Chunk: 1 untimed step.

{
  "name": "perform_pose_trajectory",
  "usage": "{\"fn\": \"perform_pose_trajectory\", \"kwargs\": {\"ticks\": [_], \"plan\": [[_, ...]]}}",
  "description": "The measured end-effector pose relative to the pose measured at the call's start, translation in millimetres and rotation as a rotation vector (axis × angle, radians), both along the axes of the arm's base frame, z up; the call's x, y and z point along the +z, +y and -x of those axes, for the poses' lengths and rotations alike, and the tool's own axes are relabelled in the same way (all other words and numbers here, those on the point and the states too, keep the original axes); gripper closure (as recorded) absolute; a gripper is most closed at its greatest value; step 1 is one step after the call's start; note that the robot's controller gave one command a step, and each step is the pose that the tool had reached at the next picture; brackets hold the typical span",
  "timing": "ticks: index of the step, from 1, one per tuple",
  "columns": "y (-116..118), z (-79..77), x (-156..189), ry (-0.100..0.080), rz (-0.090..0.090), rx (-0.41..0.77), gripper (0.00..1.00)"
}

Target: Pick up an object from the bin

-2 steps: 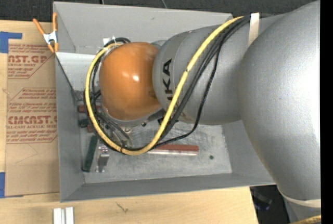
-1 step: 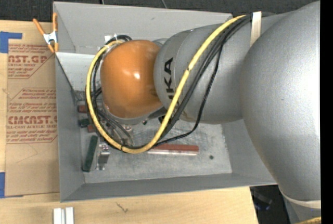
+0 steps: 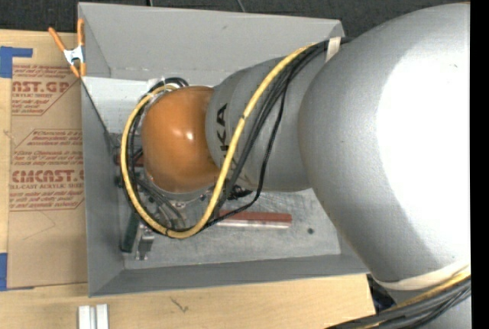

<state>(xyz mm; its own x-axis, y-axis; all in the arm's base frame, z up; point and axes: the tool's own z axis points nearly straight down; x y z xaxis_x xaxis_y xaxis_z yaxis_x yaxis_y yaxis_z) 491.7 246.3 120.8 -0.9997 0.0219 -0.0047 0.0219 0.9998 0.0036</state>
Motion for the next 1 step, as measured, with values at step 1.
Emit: {"fn": "perform_pose_trajectory", "kwargs": {"ticks": [1], "plan": [[-33.1, -29.2, -33.5, 0.006, 0.002, -0.15, 1.0]]}}
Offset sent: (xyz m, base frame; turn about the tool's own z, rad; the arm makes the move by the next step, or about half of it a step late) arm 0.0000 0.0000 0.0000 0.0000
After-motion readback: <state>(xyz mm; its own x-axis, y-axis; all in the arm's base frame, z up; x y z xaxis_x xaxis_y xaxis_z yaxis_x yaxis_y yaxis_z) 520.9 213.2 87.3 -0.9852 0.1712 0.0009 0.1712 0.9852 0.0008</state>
